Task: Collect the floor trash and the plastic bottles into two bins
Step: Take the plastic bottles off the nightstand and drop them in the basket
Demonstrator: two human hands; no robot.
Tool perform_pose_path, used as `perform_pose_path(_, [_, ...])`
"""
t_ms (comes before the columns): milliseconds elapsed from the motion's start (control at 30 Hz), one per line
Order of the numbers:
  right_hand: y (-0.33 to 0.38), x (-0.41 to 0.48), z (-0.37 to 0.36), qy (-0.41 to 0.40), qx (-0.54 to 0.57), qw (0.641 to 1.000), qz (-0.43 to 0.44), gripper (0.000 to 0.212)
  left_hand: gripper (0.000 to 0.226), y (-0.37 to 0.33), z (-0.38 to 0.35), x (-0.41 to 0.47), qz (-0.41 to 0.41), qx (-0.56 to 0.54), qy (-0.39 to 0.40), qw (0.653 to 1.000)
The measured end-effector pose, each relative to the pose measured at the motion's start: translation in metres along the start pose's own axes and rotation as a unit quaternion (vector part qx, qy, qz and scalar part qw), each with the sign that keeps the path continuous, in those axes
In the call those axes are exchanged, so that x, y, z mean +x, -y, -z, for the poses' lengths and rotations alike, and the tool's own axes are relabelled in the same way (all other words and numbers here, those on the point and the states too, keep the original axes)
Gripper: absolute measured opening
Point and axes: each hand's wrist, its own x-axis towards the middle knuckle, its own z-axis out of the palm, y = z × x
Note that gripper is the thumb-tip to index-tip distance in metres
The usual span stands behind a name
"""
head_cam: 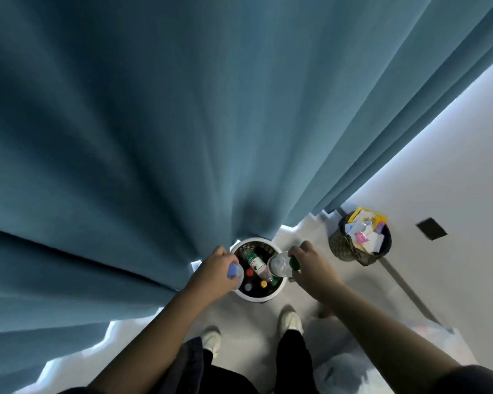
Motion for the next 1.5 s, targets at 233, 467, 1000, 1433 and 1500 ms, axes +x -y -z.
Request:
perform_pose_path(233, [-0.059,0.054,-0.006,0.094,0.010,0.994,0.061,0.047,0.030,-0.023,-0.075,0.021,0.117,-0.105,-0.036,0.987])
perform_pose_path(467, [-0.086,0.115,-0.063,0.150,0.055,0.986,0.045,0.037,0.029,0.002,-0.138,0.062,0.185,-0.101,-0.022,0.977])
perform_pose_path(1000, [-0.162,0.225,-0.276,0.172,-0.001,0.982,0.078,0.048,0.019,0.111,-0.340,0.183,0.175,-0.033,0.008,0.984])
perform_pose_path(1433, [-0.181,0.247,-0.347,0.188,-0.080,0.970,0.133,0.066,0.034,0.152,-0.408,0.218,0.132,0.023,0.010,0.991])
perform_pose_path(1500, [-0.179,0.248,-0.351,0.181,-0.071,0.971,0.142,0.060,0.035,0.153,-0.413,0.220,0.113,0.030,0.018,0.993])
